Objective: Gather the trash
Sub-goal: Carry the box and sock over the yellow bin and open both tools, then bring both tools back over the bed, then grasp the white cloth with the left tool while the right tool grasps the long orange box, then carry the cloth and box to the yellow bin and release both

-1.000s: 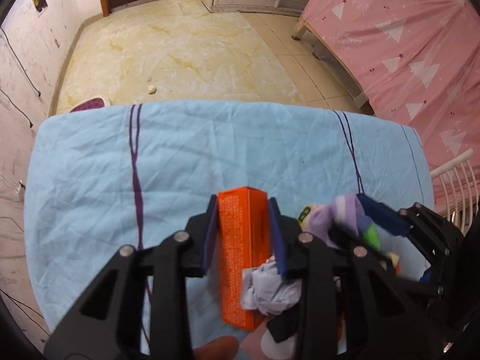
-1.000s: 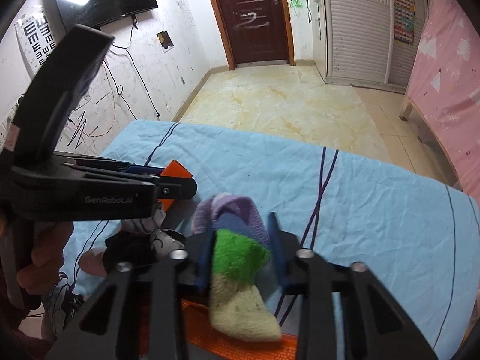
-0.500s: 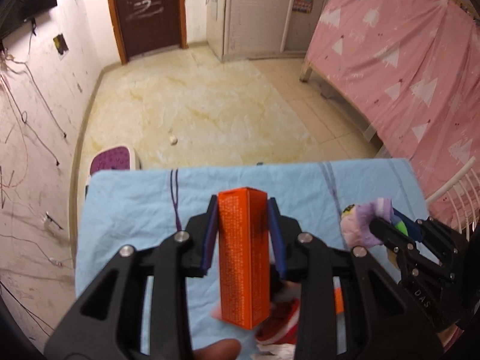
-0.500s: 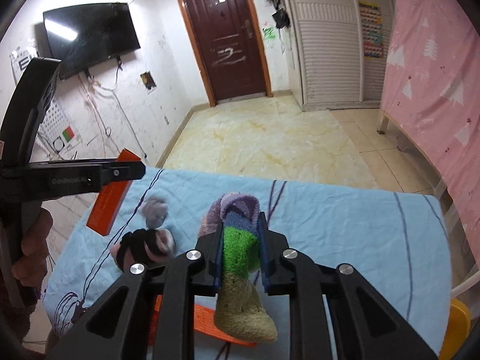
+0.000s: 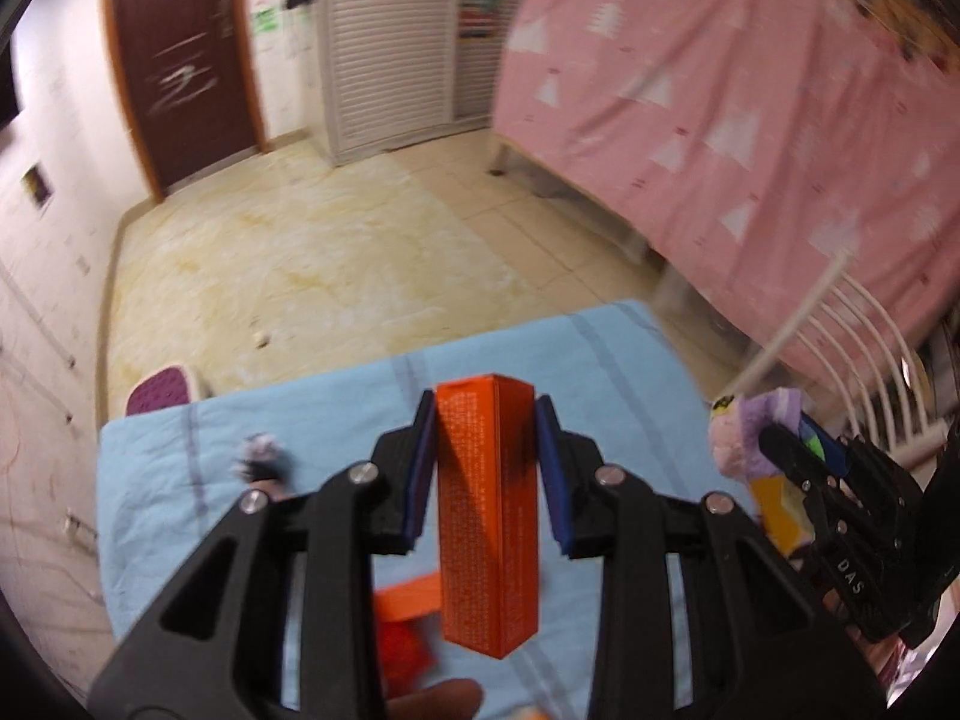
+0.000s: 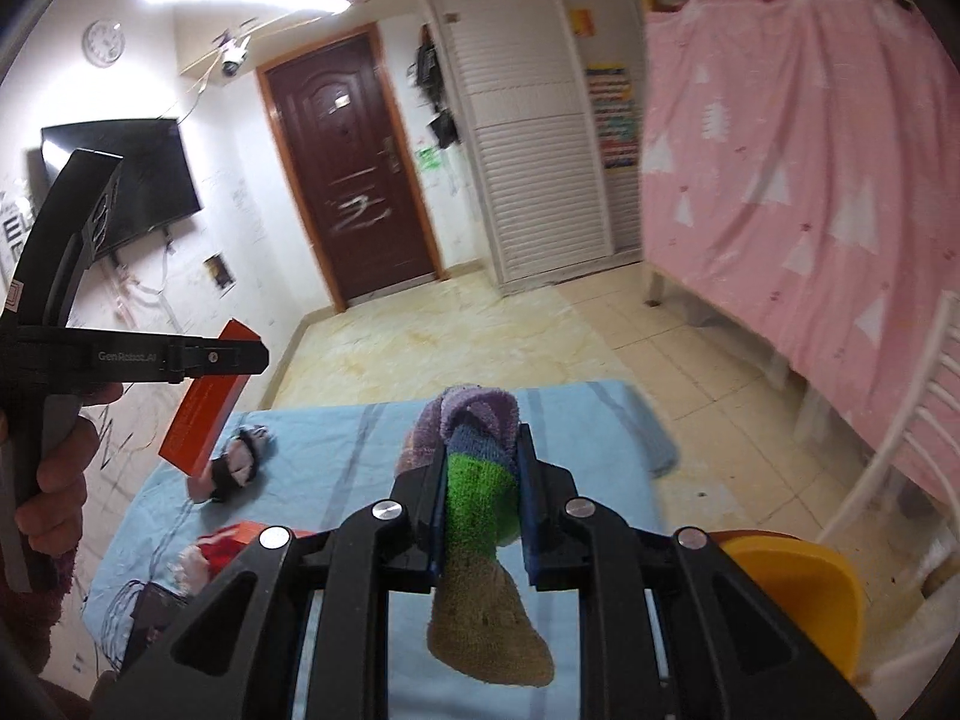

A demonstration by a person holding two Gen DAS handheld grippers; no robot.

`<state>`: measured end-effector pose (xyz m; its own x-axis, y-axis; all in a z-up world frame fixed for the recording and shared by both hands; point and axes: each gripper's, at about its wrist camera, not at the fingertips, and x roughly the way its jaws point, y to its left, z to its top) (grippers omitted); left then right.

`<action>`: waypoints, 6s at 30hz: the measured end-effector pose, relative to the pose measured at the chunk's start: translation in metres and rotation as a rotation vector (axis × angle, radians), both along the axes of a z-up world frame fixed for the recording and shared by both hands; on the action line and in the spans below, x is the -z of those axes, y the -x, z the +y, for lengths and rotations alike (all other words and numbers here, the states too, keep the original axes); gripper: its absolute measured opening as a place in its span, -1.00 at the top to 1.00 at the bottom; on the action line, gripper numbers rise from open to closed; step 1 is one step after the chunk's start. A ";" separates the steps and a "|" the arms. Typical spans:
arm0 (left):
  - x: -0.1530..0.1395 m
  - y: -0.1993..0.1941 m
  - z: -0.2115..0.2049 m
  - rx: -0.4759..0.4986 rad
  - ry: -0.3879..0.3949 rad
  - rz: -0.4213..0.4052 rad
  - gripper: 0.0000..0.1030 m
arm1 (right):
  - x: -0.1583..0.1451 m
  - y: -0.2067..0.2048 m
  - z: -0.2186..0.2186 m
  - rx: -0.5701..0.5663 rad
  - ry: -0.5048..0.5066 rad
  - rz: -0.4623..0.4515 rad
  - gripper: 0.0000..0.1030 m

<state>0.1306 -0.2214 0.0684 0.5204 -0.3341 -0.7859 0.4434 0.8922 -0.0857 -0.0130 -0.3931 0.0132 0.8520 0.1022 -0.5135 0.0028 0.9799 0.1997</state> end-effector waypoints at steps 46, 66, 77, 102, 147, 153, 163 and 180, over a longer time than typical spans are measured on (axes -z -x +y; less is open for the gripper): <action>0.047 0.103 -0.251 0.397 -0.148 0.065 0.01 | 0.108 0.070 -0.173 0.339 -0.129 0.113 -0.50; -0.014 0.058 -0.051 0.115 -0.107 -0.053 0.01 | 0.030 0.010 -0.041 0.072 -0.019 0.026 -0.52; 0.007 0.050 0.052 0.019 -0.143 -0.006 0.01 | 0.032 -0.028 0.050 -0.100 0.031 0.079 -0.55; 0.102 0.057 0.131 0.002 -0.043 0.266 0.01 | 0.049 -0.062 0.143 -0.257 0.072 0.180 -0.56; 0.085 0.025 0.187 -0.143 0.086 0.218 0.49 | 0.097 -0.083 0.191 -0.405 0.224 0.335 0.38; 0.081 0.031 0.186 -0.146 0.082 0.209 0.49 | 0.095 -0.073 0.195 -0.433 0.226 0.331 0.58; 0.069 0.036 0.173 -0.139 0.072 0.183 0.49 | 0.074 -0.059 0.172 -0.381 0.159 0.258 0.58; 0.042 0.050 0.085 -0.035 -0.014 0.109 0.49 | 0.049 -0.016 0.068 -0.186 0.040 0.128 0.57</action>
